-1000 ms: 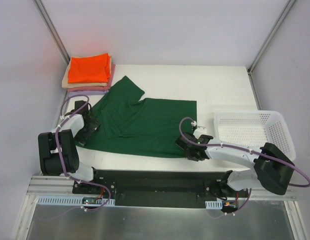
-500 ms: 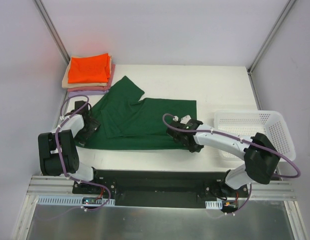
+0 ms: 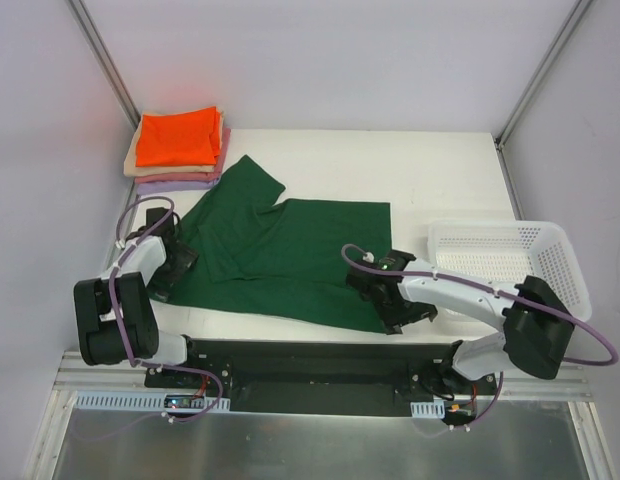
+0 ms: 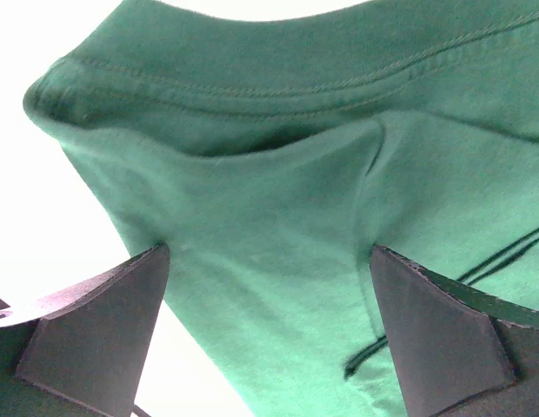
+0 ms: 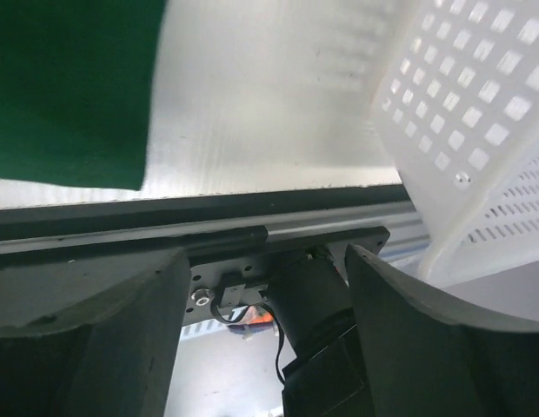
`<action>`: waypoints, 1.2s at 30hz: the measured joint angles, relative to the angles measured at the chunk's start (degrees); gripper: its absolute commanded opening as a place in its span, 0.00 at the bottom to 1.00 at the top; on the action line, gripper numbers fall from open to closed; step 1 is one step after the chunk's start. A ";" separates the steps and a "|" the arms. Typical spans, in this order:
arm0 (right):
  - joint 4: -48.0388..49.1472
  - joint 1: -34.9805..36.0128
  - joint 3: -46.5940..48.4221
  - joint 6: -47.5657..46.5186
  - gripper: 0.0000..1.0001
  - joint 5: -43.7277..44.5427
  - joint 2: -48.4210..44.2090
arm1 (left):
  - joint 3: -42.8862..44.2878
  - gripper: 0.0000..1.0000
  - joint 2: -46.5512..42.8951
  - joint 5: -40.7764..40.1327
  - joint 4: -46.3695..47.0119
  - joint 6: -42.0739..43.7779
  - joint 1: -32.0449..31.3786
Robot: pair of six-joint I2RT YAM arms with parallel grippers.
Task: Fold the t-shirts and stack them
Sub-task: Fold the flattened tshirt in 1/3 of the way
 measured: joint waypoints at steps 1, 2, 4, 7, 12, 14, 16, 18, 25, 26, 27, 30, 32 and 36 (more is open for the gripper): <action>-0.02 0.00 0.72 -0.11 0.85 -0.04 -0.70 | -0.52 0.99 -0.98 0.24 -0.59 -0.02 0.00; 0.15 0.00 1.64 -0.46 0.94 -0.07 -1.33 | -0.98 0.99 -1.95 0.46 -1.05 -0.04 0.00; 1.64 0.00 4.70 -1.77 0.96 -0.28 -2.69 | -1.49 0.99 -3.85 1.25 -2.01 -0.22 0.00; 7.08 -0.09 8.68 -4.20 0.96 -1.07 -3.98 | -1.68 0.99 -6.73 1.77 -2.89 -1.05 -0.02; 18.49 -3.39 9.84 -5.86 0.96 -6.73 -3.13 | -1.66 0.99 -9.73 2.67 -3.93 -2.71 0.00; 23.56 -5.62 9.20 -5.86 0.96 -9.73 -1.88 | -1.66 0.99 -10.43 2.99 -4.33 -3.15 0.00; 28.61 -7.56 7.58 -5.79 0.96 -13.29 -0.90 | -1.66 0.99 -11.13 3.37 -4.74 -3.43 -0.02; 32.50 -9.35 5.60 -5.64 0.96 -17.31 0.74 | -1.66 0.99 -11.78 3.67 -5.07 -3.91 -0.02; 37.73 -12.09 2.21 -5.18 0.96 -21.75 9.25 | -2.12 0.99 -9.62 4.35 -5.16 -4.52 -0.02; 37.77 -12.68 1.95 -5.18 0.96 -21.68 9.77 | -2.32 0.99 -8.76 4.44 -5.11 -4.50 -0.02; 37.77 -13.60 1.66 -5.18 0.96 -21.53 10.21 | -2.64 0.99 -8.17 4.50 -4.96 -4.50 -0.02; 37.99 -16.33 1.51 -5.01 0.96 -20.61 10.29 | -4.70 0.99 -7.34 4.83 -4.98 -4.55 -0.02; 38.12 -18.12 1.42 -5.16 0.96 -19.80 10.29 | -6.12 0.99 -7.69 5.49 -4.92 -4.85 -0.07; 38.42 -20.90 1.42 -6.56 0.96 -17.16 10.47 | -8.35 0.99 -11.13 7.28 -4.57 -4.94 -0.57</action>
